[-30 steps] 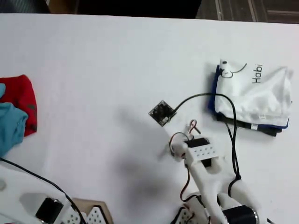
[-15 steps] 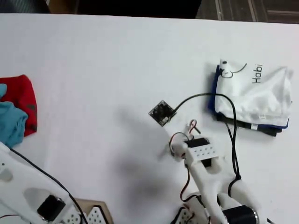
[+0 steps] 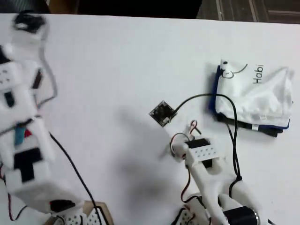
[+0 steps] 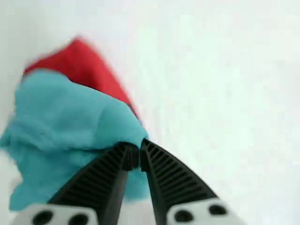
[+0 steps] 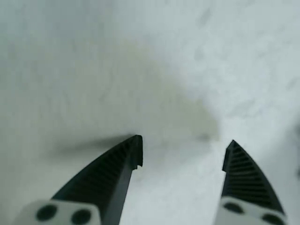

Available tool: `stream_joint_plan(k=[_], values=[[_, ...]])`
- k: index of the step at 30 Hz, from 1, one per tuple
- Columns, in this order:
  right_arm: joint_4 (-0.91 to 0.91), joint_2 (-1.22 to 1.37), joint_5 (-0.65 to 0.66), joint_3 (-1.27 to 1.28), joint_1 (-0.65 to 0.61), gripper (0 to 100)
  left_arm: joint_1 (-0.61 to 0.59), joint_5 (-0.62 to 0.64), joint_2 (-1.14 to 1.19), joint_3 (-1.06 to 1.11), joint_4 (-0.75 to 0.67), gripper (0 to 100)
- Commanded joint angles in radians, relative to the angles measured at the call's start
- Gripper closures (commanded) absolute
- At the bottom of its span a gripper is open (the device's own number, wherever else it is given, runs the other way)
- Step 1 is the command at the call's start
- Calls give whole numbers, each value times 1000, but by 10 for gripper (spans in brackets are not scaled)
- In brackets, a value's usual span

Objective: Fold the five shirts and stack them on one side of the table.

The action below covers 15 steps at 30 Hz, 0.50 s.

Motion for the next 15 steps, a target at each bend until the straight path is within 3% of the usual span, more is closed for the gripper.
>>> stream_joint_plan(k=[1, 7, 15], values=[[-16, -44, -8, -9, 25, 714, 35, 3, -184, 48, -61, 976], [-13, -44, -161, -46, 74, 714, 138, 5, -239, 186, -55, 976], [41, -67, -167, -69, 82, 715, 399, 83, -238, 150, -94, 976]])
